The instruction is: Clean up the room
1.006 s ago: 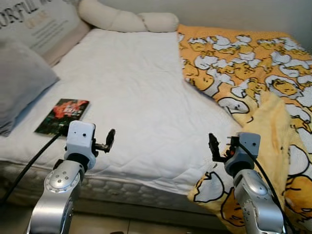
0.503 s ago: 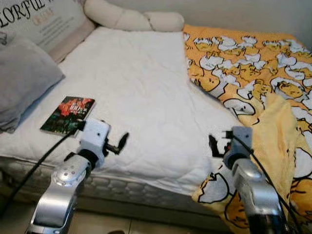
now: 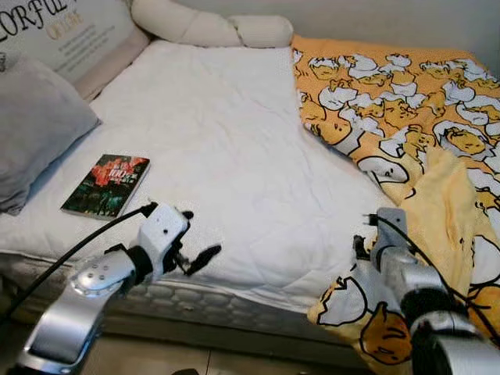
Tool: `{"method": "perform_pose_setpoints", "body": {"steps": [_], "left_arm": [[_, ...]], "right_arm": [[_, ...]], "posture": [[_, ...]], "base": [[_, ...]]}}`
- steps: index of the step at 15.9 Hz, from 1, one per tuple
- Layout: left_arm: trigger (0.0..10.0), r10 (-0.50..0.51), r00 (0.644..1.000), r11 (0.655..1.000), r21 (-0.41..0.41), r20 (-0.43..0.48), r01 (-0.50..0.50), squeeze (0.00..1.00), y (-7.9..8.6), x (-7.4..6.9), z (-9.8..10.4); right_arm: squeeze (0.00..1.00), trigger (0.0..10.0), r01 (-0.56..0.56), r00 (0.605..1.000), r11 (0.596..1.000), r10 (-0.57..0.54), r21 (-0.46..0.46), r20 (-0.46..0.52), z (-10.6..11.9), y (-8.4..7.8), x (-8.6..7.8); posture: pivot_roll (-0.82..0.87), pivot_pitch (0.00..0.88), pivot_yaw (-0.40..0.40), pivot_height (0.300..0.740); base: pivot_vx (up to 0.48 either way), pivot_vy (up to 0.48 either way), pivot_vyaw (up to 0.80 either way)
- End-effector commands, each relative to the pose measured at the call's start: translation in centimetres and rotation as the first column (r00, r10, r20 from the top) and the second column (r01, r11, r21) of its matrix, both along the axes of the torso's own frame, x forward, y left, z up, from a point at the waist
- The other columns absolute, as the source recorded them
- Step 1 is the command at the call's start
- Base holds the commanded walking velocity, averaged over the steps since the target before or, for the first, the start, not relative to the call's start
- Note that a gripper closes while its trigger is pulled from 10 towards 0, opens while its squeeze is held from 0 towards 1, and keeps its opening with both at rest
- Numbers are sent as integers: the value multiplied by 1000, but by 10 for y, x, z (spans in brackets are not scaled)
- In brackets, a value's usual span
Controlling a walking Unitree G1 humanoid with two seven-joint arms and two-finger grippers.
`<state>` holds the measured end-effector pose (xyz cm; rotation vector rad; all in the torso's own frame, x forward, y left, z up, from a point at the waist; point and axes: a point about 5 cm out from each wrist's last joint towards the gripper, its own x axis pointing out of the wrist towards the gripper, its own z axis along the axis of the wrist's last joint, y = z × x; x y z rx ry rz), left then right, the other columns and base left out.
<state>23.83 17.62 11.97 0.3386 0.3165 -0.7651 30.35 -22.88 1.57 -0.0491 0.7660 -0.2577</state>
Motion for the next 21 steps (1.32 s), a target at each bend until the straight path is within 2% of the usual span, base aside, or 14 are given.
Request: {"method": "perform_pose_setpoints", "body": {"steps": [1,2,3,5,12,16,21], "left_arm": [[10000,-46,999,999,-3,4,46,161,-3,-2,4],[10000,-54,999,999,4,-3,54,161,-2,-2,4],[10000,-71,997,997,8,-11,71,157,-2,-2,5],[10000,-88,996,996,15,-16,88,157,-1,-3,7],[10000,-106,992,993,45,-67,109,153,9,-17,12],[10000,-111,991,992,54,-77,116,157,10,-19,16],[10000,-110,990,991,63,-92,116,153,12,-22,18]], "right_arm": [[0,10000,18,1000,999,-17,44,-25,-5,-1,-3],[0,8510,37,998,997,-34,69,-43,-9,-3,-6],[0,2549,88,995,988,-83,128,-49,-11,-4,-7],[0,0,131,991,977,-124,171,-53,-12,-5,-7],[0,0,159,985,978,-147,138,-91,-21,-8,-17],[0,0,156,984,980,-143,123,-106,-23,-8,-19],[0,0,181,979,972,-165,147,-118,-28,-5,-24]], "posture": [[59,0,-37,740],[62,0,-32,740],[67,0,-24,740],[84,0,-21,740],[145,0,-11,740],[163,0,-3,740],[176,0,1,740]], "base": [[0,0,0],[0,0,0],[0,0,0],[0,0,0],[0,0,0],[0,0,0],[0,0,0]]}}
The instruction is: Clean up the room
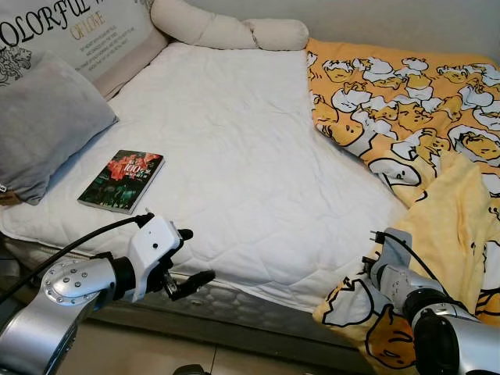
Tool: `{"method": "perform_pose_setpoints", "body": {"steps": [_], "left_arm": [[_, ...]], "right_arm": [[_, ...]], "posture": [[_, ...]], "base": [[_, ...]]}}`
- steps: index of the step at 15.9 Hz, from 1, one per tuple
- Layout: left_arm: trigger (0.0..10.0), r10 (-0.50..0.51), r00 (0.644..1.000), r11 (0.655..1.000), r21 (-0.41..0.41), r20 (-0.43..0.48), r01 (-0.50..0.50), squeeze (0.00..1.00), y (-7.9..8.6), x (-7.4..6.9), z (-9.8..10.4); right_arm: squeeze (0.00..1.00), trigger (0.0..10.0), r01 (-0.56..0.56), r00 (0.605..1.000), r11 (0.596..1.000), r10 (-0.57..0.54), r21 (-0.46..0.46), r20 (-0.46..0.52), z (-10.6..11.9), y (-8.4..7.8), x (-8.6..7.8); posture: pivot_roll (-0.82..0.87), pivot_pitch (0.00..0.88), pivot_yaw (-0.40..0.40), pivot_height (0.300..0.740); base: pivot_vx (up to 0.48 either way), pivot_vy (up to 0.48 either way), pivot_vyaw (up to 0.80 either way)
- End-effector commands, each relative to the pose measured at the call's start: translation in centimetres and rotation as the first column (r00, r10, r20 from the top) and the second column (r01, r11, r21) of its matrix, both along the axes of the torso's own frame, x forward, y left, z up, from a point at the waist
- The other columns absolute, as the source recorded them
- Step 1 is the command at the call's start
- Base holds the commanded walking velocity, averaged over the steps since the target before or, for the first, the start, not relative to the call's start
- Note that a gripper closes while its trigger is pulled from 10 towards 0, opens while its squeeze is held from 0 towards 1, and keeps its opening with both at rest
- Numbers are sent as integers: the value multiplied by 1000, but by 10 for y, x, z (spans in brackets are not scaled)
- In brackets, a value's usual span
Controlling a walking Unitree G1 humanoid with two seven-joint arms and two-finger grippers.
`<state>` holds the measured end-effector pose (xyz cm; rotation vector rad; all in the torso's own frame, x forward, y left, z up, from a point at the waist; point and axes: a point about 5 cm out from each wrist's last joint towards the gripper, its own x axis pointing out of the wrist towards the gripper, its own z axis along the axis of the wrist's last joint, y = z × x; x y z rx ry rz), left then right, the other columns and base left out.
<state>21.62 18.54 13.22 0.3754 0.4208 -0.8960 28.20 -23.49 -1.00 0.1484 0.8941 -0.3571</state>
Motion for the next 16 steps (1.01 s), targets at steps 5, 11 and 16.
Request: {"method": "perform_pose_setpoints", "body": {"steps": [5,11,16], "left_arm": [[10000,3,1000,1000,13,15,-3,161,2,3,7],[10000,2,1000,1000,6,19,-3,157,0,5,7],[10000,9,1000,1000,-8,21,-8,157,-3,5,5]], "right_arm": [[0,0,19,1000,1000,-19,17,9,-3,1,-2],[0,0,-63,998,998,62,32,29,-1,-4,-2],[0,0,-547,837,824,540,146,88,-2,7,-10]], "posture": [[171,0,8,740],[155,0,-3,740],[142,0,-10,740]], "base": [[0,0,0],[0,0,0],[0,0,0]]}}
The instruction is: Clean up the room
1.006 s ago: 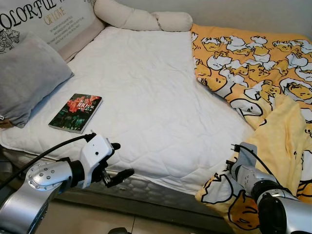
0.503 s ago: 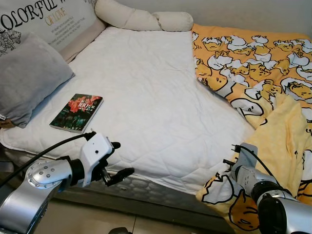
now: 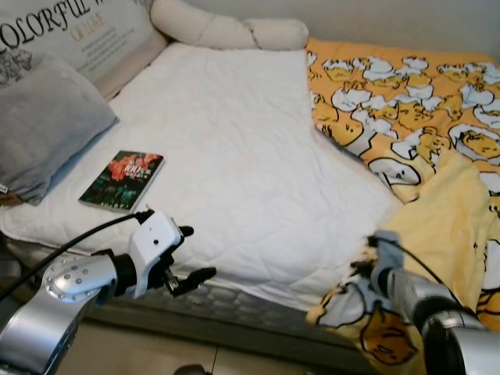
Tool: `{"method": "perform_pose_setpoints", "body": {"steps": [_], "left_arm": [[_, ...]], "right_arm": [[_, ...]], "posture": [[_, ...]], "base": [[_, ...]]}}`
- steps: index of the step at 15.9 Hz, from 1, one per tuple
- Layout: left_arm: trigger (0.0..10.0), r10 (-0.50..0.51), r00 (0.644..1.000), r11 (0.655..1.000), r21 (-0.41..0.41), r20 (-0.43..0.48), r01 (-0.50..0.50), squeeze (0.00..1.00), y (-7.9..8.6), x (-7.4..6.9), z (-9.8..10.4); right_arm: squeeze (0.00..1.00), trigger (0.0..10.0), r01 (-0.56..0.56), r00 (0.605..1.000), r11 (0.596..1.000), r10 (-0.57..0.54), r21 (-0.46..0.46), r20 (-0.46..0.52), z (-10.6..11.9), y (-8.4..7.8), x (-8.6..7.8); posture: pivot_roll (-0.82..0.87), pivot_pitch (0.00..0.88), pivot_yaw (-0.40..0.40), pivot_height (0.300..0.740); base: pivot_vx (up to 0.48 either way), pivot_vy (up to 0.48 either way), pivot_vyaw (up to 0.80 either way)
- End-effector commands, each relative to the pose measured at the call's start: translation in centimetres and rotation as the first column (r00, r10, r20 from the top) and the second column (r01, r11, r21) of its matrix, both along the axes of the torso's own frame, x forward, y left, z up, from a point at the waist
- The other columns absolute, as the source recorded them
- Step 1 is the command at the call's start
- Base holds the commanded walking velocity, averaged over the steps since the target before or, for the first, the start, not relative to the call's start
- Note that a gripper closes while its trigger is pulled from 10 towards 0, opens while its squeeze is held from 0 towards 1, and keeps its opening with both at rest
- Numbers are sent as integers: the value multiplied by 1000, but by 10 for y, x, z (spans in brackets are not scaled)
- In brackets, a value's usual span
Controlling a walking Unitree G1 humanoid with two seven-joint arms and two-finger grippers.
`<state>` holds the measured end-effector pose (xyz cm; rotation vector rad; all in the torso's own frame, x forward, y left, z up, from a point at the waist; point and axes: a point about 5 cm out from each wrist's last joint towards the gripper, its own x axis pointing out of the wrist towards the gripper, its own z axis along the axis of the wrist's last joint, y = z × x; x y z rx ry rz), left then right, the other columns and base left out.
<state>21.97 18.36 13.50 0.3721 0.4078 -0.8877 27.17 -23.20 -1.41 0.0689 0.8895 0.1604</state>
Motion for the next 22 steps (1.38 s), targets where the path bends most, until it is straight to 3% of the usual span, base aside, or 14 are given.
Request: {"method": "perform_pose_setpoints", "body": {"steps": [1,3,5,6,7,8,9,10,12,15,16,19,21,22], "left_arm": [[10000,0,1000,1000,-2,9,0,157,-2,1,2],[10000,-4,1000,1000,-5,10,4,161,-4,3,2],[10000,-21,1000,1000,-5,5,21,161,-5,4,0],[10000,-28,1000,1000,-4,3,28,157,-6,4,0],[10000,-31,1000,1000,-3,2,31,157,-7,5,0],[10000,-32,999,999,-3,2,32,157,-7,5,0],[10000,-35,999,999,-3,3,35,157,-7,5,0],[10000,-36,999,999,-2,3,36,157,-7,5,0],[10000,-35,999,999,-1,2,35,157,-6,5,0],[10000,-36,999,999,0,-2,36,157,-6,4,-1],[10000,-38,999,999,-1,-3,38,157,-6,3,-1],[10000,-43,999,999,-1,-3,43,157,-7,4,-1],[10000,-49,999,999,1,-2,49,161,-7,4,0],[10000,-50,999,999,1,-3,50,157,-7,4,0]], "right_arm": [[0,0,-174,985,984,174,42,10,1,6,-3],[0,0,-406,913,907,407,114,16,3,3,-17],[0,0,-597,798,787,602,155,18,8,-2,-32],[0,0,-628,773,763,635,152,9,10,-4,-35],[0,1882,-616,785,778,620,123,12,11,-6,-33],[0,8000,-607,794,788,608,104,23,12,-8,-31],[0,10000,-562,822,800,568,207,37,16,-6,-29],[1000,10000,-578,813,788,579,211,61,18,-5,-28],[1000,10000,-623,778,752,624,215,69,24,-4,-25],[1000,10000,-635,768,737,635,231,86,32,-2,-20],[1000,10000,-622,781,754,615,211,105,36,-2,-14],[1000,10000,-436,891,900,429,17,148,40,-9,10],[1000,10000,-151,967,984,168,-98,191,43,-19,26],[1000,10000,-51,973,992,74,-113,218,45,-20,31]], "posture": [[139,0,-10,740],[126,0,-3,740],[116,0,4,740],[112,0,7,740],[111,0,8,740],[112,0,8,740],[113,0,9,740],[115,0,7,740],[117,0,6,740],[122,0,3,740],[120,0,4,740],[120,0,5,740],[121,0,13,740],[122,0,13,740]], "base": [[0,0,0],[0,0,0],[0,0,0],[0,0,0],[0,0,0],[0,0,0],[0,0,0],[0,0,0],[0,0,0],[0,0,0],[0,0,0],[0,0,0],[0,0,0],[0,0,0]]}}
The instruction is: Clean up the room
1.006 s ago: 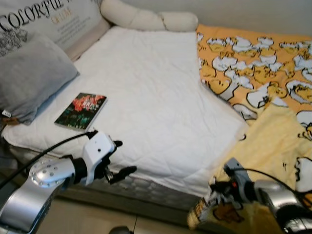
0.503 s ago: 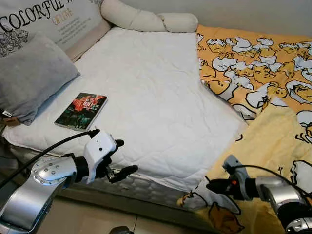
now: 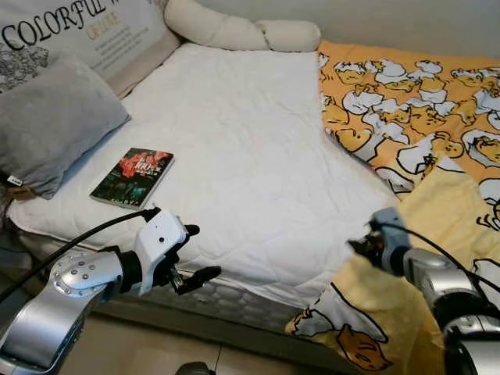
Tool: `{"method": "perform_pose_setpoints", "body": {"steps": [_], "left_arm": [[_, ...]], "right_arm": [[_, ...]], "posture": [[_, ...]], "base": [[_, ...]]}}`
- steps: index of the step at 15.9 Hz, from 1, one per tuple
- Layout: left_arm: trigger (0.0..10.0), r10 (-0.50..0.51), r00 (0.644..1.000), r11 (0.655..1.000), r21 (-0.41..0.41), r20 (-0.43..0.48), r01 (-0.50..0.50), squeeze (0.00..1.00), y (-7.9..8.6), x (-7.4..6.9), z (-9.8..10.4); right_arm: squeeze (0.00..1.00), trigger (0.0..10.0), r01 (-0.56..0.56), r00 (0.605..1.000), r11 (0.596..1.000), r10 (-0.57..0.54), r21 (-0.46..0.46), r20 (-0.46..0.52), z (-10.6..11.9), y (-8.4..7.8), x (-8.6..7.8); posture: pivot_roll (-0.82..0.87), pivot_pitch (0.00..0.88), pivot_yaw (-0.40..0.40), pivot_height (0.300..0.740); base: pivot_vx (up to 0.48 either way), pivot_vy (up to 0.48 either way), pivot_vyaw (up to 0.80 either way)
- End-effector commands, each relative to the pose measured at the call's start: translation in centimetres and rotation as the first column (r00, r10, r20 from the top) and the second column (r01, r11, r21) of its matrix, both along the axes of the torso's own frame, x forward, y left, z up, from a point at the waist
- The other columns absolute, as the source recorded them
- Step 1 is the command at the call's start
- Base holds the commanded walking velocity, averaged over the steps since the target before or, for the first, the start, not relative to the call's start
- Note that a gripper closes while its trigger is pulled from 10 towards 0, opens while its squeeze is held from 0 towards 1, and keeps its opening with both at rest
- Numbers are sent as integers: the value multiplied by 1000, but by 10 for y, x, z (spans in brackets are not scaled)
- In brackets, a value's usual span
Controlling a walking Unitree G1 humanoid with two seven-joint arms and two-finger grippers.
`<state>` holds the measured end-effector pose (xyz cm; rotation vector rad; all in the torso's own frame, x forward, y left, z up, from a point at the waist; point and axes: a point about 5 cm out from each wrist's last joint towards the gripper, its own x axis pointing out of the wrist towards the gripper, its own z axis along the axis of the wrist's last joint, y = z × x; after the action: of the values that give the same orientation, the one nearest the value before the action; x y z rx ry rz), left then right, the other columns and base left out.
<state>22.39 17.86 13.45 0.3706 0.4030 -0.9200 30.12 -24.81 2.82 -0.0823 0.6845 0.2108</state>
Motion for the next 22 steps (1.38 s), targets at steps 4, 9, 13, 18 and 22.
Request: {"method": "perform_pose_setpoints", "body": {"steps": [4,9,13,18,22], "left_arm": [[10000,-25,1000,1000,15,-5,25,153,0,-2,1],[10000,-24,1000,1000,10,-18,24,161,0,-6,4],[10000,-30,999,1000,7,-38,30,157,2,-16,11],[10000,-33,997,999,13,-68,34,157,3,-28,16],[10000,-36,996,999,13,-85,37,157,0,-32,16]], "right_arm": [[1000,10000,378,925,925,-379,38,12,-5,6,9],[1000,10000,481,876,876,-482,-41,-6,-11,17,9],[0,10000,424,897,893,-437,-149,-62,-22,23,1],[0,745,432,878,884,-457,-178,-140,-38,23,-16],[0,0,459,860,875,-481,-152,-172,-45,23,-23]], "posture": [[135,0,16,740],[167,0,20,740],[207,0,29,740],[233,56,35,740],[233,63,37,740]], "base": [[0,0,0],[0,0,0],[0,0,0],[0,0,0],[0,0,0]]}}
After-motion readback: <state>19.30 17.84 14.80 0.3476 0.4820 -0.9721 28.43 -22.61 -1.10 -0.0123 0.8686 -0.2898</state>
